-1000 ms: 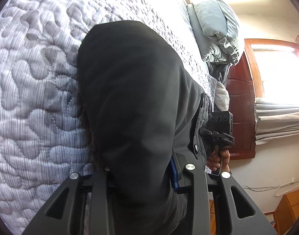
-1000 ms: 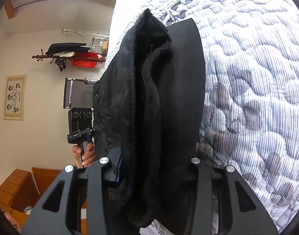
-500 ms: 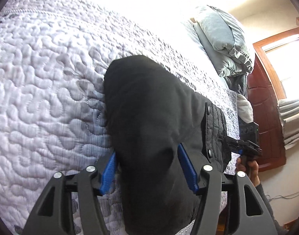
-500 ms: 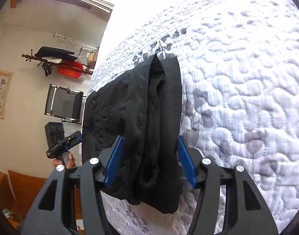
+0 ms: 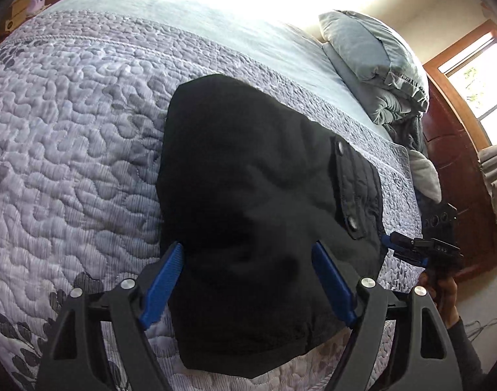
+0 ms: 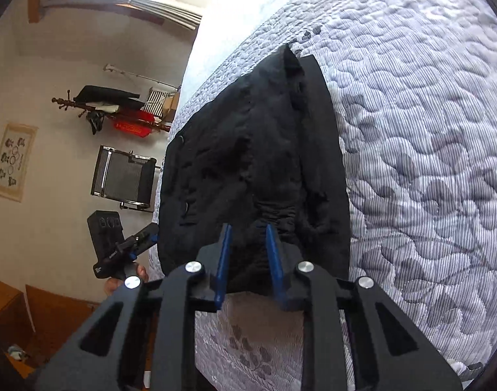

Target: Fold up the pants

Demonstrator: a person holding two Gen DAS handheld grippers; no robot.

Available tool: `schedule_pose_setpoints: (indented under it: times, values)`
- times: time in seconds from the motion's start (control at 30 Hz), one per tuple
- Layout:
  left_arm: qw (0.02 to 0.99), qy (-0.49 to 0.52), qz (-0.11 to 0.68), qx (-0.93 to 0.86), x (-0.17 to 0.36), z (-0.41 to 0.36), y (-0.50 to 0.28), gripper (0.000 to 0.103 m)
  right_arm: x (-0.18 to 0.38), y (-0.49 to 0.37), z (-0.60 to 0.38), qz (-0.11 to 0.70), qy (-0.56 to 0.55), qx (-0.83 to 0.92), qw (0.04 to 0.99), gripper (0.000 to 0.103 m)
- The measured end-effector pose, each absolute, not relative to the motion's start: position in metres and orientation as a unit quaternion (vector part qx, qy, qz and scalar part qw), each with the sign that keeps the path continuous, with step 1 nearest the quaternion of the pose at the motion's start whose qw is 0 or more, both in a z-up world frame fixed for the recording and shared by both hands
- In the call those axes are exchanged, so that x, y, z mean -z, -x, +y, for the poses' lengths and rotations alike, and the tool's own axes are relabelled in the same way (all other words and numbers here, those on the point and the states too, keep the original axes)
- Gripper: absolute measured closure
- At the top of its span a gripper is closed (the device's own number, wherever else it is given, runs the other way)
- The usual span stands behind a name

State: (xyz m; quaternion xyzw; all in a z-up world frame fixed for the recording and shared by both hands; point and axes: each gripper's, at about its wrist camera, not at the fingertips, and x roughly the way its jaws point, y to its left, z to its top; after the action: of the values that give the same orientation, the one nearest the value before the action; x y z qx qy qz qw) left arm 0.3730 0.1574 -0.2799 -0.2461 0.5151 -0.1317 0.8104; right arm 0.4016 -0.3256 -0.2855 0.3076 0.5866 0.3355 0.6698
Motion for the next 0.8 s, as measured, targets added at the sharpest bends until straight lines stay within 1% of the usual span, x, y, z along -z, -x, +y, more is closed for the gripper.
schedule_pose_setpoints:
  times: [0.07, 0.17, 0.27, 0.3, 0.37, 0.43, 0.47, 0.5, 0.67, 0.8]
  values:
    - [0.806, 0.253, 0.52, 0.127, 0.285, 0.159, -0.371, 0.023, 0.28, -0.398, -0.327, 0.583, -0.31, -0.337, 0.671, 0.073]
    - [0.798, 0.289, 0.513, 0.127, 0.284, 0.172, -0.364, 0.022, 0.256, -0.39, -0.329, 0.564, -0.312, -0.334, 0.687, 0.041]
    - [0.809, 0.302, 0.49, 0.12, 0.27, 0.184, -0.349, 0.02, 0.235, -0.378, -0.337, 0.545, -0.301, -0.303, 0.721, 0.031]
    - [0.815, 0.3, 0.482, 0.115, 0.263, 0.187, -0.342, 0.017, 0.228, -0.372, -0.339, 0.542, -0.292, -0.286, 0.734, 0.029]
    - [0.829, 0.292, 0.466, 0.102, 0.246, 0.191, -0.328, 0.016, 0.209, -0.36, -0.339, 0.526, -0.262, -0.258, 0.767, 0.018]
    - [0.849, 0.267, 0.451, 0.075, 0.224, 0.192, -0.309, 0.011, 0.186, -0.339, -0.335, 0.506, -0.22, -0.227, 0.802, 0.013]
    - [0.859, 0.254, 0.44, 0.067, 0.212, 0.19, -0.299, 0.009, 0.175, -0.327, -0.331, 0.495, -0.203, -0.217, 0.816, 0.012]
    - [0.868, 0.239, 0.43, 0.06, 0.199, 0.188, -0.287, 0.003, 0.163, -0.314, -0.328, 0.483, -0.189, -0.21, 0.829, 0.012]
    - [0.909, 0.161, 0.385, 0.022, 0.139, 0.168, -0.228, 0.004, 0.112, -0.245, -0.308, 0.435, -0.149, -0.19, 0.867, 0.008]
    - [0.924, 0.125, 0.361, -0.006, 0.1, 0.155, -0.188, 0.004, 0.075, -0.192, -0.292, 0.408, -0.132, -0.194, 0.882, 0.005]
